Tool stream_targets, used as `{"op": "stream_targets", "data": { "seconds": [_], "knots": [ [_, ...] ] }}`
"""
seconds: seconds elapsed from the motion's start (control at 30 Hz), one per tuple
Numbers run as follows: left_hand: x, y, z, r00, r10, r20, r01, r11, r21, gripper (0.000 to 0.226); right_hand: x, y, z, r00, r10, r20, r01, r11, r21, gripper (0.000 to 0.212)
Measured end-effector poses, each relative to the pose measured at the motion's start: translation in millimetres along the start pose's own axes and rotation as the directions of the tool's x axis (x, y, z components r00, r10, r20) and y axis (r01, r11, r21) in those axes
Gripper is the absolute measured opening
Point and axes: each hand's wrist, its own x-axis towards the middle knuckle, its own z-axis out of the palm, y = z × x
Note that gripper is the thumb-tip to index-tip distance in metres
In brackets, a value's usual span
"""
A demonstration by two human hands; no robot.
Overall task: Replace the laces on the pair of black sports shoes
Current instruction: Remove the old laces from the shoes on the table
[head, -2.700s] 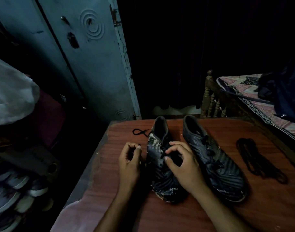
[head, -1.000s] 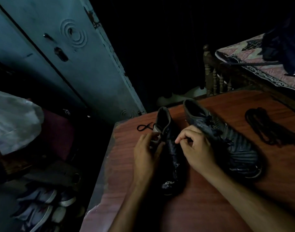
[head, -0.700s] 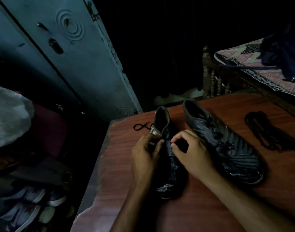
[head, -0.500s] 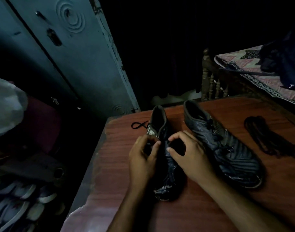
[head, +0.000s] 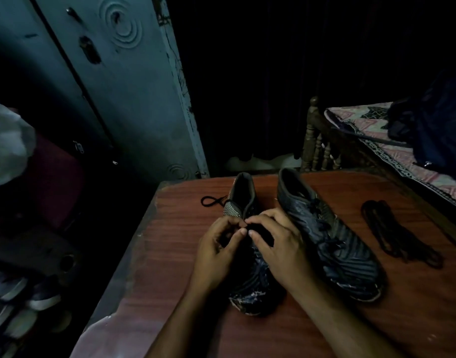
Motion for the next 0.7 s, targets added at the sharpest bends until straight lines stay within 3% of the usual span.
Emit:
{"op": "stream_targets", "data": {
  "seconds": [0.13,0.33,0.5,0.7],
  "knots": [
    [0.3,-2.3,2.1,1.0,0.01,-0.005,-0.01,0.992,0.129,0.012,-0.6,0.6,-2.9,1.0,-0.004,-0.011,0.004,1.0,0.001,0.007],
    [-0.5,5.6,4.2,0.995,0.089,-0.042,-0.072,0.951,0.3,0.011,-2.2,-1.0,-1.4,0.998,-0.069,-0.011,0.069,0.997,0.017,0.008],
    [-1.3,5.9,1.7,0.994,0.111,0.011,-0.109,0.946,0.305,0.02,-2.1,-0.2,-3.9,0.998,-0.07,0.005,0.07,0.997,0.039,0.009],
    [1.6,5.0,-0.1,0.995,0.096,-0.014,-0.091,0.972,0.216,0.007,-2.3,2.5,-0.9,0.961,0.274,-0.021,-0.254,0.914,0.318,0.008]
  ]
}}
